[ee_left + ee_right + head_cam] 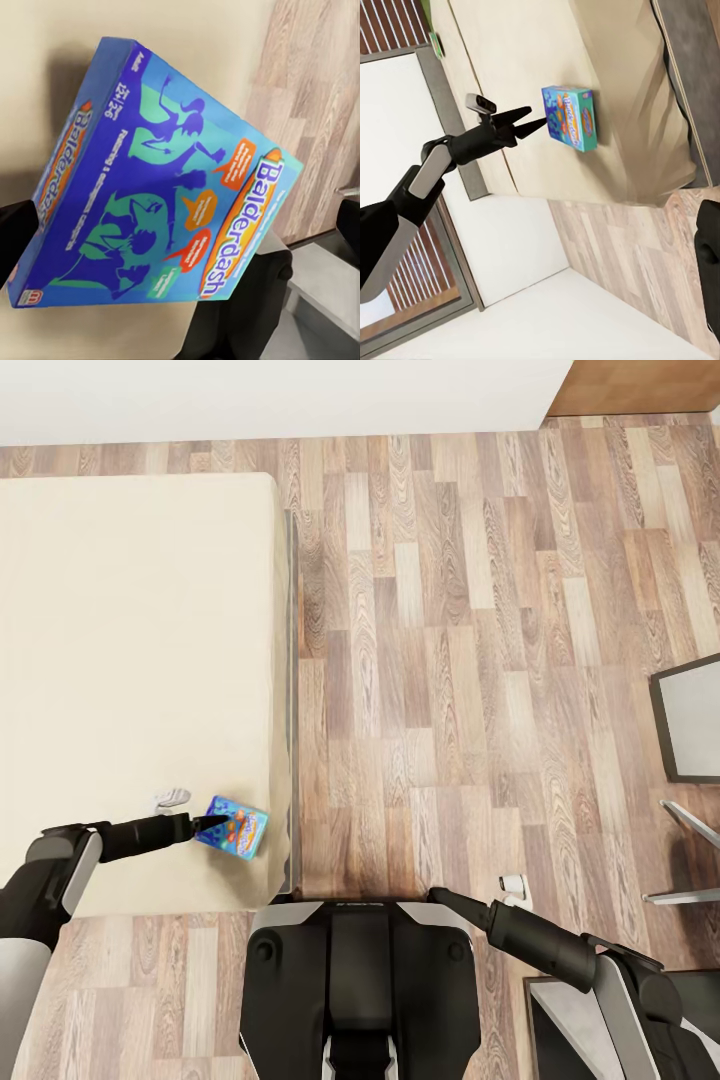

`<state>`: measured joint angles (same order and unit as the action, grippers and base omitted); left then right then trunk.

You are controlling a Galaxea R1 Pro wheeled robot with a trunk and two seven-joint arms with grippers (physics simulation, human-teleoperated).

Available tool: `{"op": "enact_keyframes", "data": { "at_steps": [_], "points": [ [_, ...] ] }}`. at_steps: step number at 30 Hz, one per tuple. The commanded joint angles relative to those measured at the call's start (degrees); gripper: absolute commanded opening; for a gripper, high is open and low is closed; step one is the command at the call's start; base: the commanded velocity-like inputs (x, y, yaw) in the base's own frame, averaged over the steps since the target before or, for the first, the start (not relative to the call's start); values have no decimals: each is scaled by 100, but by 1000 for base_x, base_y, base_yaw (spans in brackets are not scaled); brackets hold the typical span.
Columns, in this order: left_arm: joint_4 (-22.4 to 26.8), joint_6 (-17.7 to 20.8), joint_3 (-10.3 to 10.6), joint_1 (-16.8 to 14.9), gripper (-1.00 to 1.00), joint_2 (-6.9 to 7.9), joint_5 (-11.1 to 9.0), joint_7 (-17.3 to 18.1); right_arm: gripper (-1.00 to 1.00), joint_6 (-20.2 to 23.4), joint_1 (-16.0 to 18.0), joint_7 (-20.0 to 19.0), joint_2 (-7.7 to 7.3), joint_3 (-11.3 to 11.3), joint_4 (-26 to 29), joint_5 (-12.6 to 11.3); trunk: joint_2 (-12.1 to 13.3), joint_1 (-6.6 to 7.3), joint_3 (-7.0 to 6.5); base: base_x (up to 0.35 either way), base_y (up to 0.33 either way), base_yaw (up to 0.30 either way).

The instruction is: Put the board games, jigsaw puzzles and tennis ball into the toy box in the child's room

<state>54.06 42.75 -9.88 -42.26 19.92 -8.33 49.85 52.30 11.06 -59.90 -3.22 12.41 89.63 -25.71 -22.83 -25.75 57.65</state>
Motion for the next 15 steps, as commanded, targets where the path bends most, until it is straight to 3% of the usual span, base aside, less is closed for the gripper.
{"op": "enact_keyframes", "data": {
  "at_steps": [1, 15],
  "points": [
    [0, 32, -5, -2, 100, -1, -14, 15, 100, 26, 1, -13, -1, 4, 1, -5, -9, -3, 5, 0, 0, 0],
    [-1, 19, -5, -1, 100, -3, -9, 39, 100, 18, 1, -21, -3, 6, 2, -13, -9, -3, 5, 0, 0, 0]
  ]
}}
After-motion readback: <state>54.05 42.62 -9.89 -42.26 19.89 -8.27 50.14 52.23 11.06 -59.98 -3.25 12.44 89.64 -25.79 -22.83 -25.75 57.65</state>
